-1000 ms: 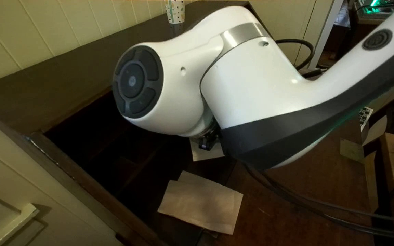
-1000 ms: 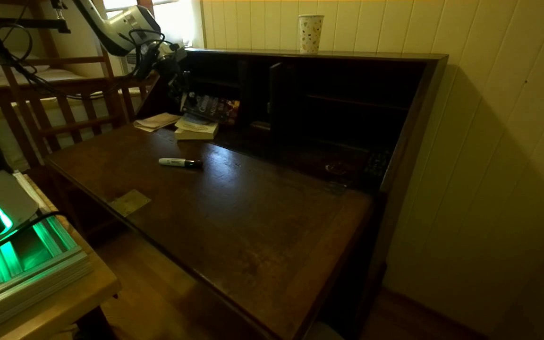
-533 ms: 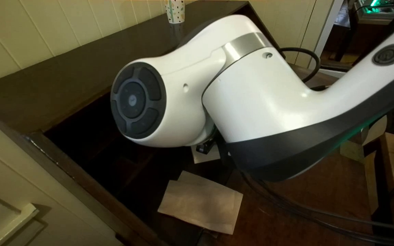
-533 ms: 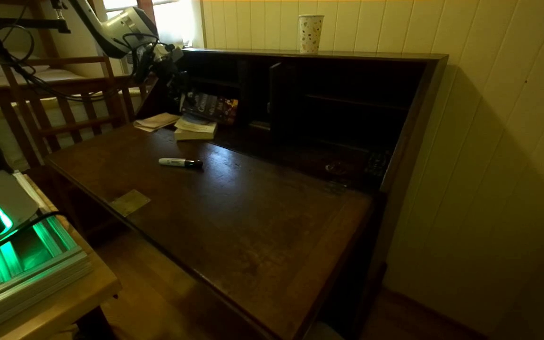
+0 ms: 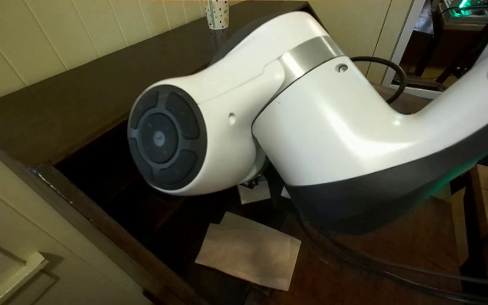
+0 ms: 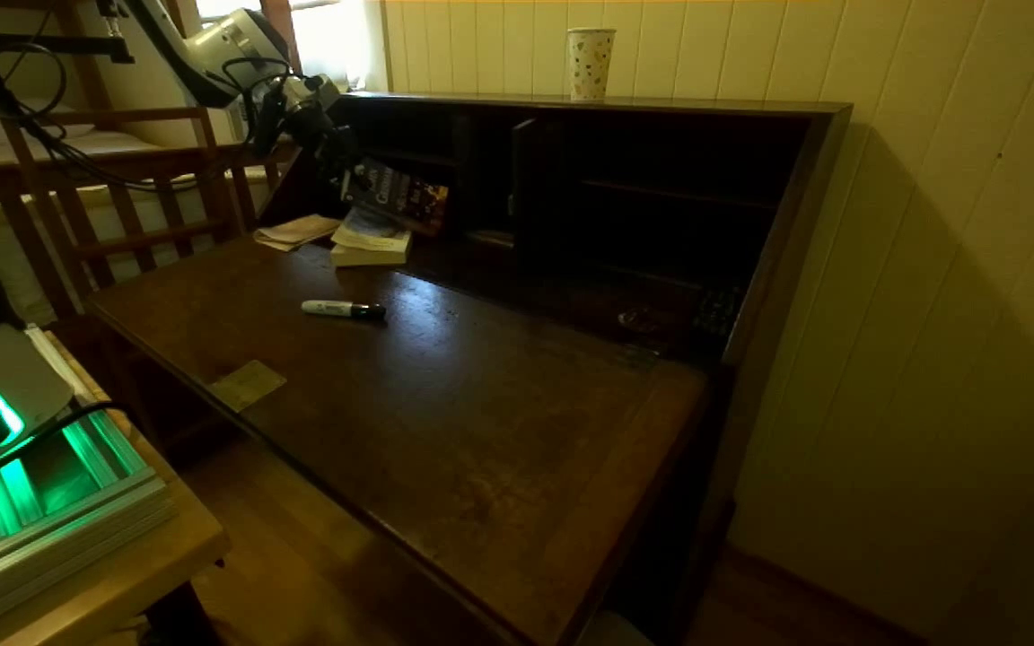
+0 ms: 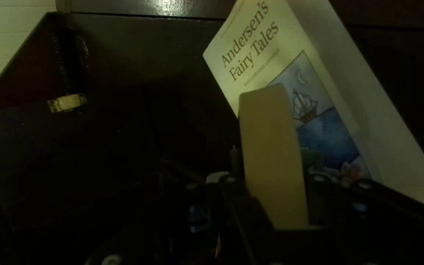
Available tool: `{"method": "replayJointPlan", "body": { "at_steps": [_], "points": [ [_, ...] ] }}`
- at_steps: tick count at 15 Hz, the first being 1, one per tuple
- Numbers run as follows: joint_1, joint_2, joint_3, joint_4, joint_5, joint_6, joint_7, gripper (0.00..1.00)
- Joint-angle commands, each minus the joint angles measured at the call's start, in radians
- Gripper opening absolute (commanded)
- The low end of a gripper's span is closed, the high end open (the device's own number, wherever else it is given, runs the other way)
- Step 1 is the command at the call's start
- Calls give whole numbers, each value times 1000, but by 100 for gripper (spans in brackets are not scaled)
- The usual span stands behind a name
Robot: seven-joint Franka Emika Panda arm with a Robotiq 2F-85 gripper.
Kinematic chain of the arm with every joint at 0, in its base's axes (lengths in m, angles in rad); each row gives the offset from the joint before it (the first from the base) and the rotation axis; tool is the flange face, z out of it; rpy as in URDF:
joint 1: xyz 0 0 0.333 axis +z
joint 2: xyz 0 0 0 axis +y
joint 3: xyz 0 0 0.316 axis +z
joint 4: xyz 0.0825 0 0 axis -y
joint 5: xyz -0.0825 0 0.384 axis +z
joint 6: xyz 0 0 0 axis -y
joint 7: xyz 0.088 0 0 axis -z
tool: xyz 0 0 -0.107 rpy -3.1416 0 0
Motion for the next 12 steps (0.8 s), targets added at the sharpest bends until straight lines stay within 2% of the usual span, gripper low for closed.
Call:
{"method": "replayJointPlan", "body": {
  "at_steps": [1, 5, 12],
  "points": [
    [2, -31, 23, -22, -29, -50, 32, 8],
    [-6, -25, 49, -14, 14, -111, -8, 8],
    [-4, -27, 73, -15, 13, -169, -8, 8]
  ]
}}
